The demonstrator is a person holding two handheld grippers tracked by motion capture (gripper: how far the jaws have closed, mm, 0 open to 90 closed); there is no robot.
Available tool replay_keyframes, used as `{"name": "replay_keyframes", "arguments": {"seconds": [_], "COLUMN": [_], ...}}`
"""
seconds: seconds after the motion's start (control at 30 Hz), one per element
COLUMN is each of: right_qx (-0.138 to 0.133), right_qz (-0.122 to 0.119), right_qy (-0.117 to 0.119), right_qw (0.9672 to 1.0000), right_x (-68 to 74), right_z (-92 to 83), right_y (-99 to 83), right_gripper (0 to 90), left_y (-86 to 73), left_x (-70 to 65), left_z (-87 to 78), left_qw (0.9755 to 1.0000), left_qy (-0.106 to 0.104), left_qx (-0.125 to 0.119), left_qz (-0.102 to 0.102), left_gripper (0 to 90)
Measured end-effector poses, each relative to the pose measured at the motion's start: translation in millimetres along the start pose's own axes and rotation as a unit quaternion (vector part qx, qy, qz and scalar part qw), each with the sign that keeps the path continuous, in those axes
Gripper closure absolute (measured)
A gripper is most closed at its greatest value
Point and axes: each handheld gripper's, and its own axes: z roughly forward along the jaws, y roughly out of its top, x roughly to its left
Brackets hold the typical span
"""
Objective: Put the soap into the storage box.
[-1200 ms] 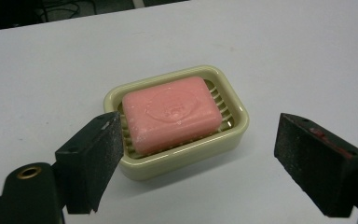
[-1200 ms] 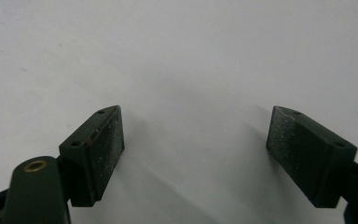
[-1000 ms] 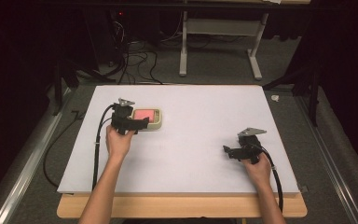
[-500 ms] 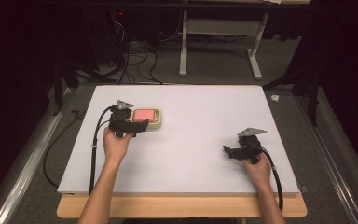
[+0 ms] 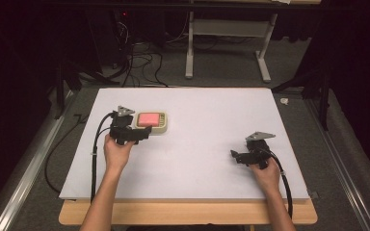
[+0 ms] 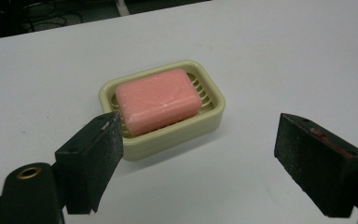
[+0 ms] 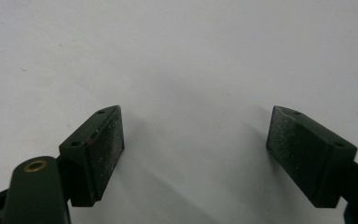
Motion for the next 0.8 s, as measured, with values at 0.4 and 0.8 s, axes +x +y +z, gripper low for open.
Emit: {"name": "replay_keyframes", "arguments": {"seconds": [0.4, 0.8], "right_qx": [0.000, 0.000], "right_qz": [0.000, 0.000], "right_qy": [0.000, 0.000], "right_qw": [1.0000, 1.0000], "right_x": [0.0, 0.0], "right_z": [0.0, 0.0], "right_y": [0.0, 0.0], "right_gripper": [19.5, 19.5], "left_y": [-9.0, -16.5], "left_x": [1.2, 0.4], "left_z": [-11.2, -24.0], "left_qw": [1.0000, 0.9999], "left_qy": [-0.004, -0.004], "left_qx": [-0.006, -0.015], "left_qz": [0.000, 0.004], "left_gripper": [16.2, 16.1]}}
